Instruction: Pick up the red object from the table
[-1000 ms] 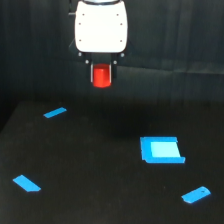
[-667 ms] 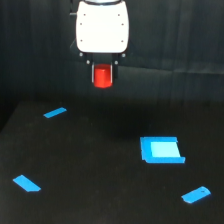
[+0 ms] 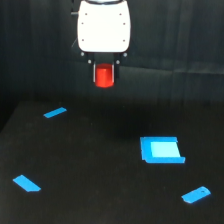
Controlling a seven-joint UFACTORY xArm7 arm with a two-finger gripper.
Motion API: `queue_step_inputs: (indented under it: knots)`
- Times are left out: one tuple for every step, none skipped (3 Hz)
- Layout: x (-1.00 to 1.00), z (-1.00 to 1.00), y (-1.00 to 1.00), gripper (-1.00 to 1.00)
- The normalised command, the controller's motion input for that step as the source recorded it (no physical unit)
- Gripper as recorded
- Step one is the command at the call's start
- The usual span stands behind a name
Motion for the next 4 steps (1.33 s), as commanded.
queue_step_inputs:
  knots:
    - [0.09,0.08,0.0,-0.94]
    - [0.08,0.05,0.04,-0.95]
    - [0.04,0.04,-0.06,-0.83]
    - [0.11,0.14,0.14,-0.91]
